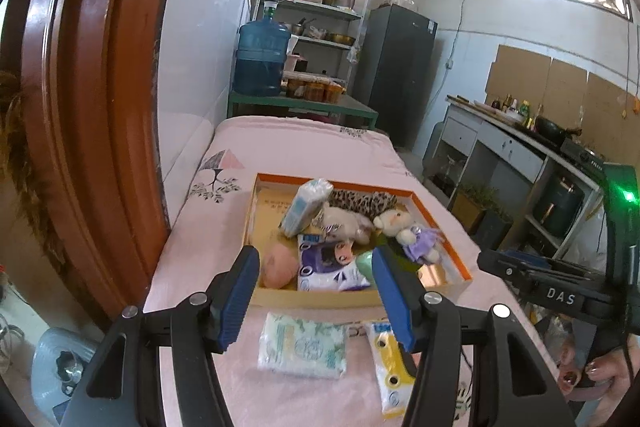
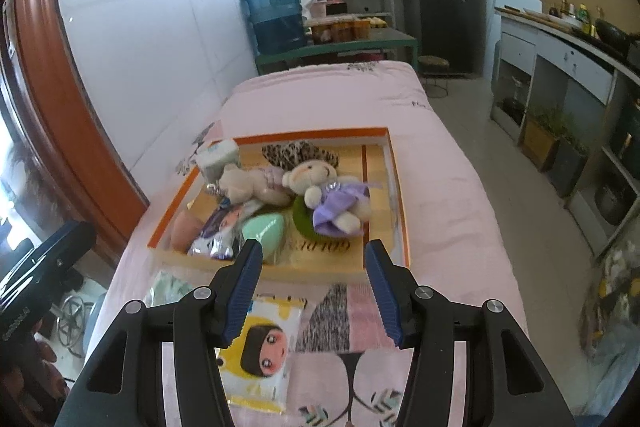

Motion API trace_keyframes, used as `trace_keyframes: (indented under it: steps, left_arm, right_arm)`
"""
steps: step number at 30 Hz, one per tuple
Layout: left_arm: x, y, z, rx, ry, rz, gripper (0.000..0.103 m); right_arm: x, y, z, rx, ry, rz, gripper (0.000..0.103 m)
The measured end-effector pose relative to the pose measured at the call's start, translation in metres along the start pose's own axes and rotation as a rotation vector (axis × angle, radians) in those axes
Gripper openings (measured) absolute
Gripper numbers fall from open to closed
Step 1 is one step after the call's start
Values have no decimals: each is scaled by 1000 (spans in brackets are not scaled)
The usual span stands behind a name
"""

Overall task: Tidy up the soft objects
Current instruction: 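Move both tools back from the box toward the remaining packs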

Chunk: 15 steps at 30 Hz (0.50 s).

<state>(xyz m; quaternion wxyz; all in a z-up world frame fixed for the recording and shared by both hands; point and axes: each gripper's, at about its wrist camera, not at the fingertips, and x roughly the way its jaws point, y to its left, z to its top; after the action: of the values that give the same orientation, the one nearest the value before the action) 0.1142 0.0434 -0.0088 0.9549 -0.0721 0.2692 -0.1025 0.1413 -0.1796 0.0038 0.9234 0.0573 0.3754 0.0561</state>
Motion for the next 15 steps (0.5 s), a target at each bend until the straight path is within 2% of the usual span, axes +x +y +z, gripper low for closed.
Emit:
trace_keyframes:
  steps: [7, 12, 15]
  left_arm:
    - [-4, 4, -13, 7, 16, -4, 58]
    - [-5, 9, -22, -2, 24, -5, 58]
    - [-8, 12, -26, -10, 21, -3, 58]
  right_arm:
    - [3, 4, -20, 28, 41, 39, 57]
    - [12, 19, -32, 7, 69, 71, 63]
    - [21, 29, -42, -10, 92, 66, 71]
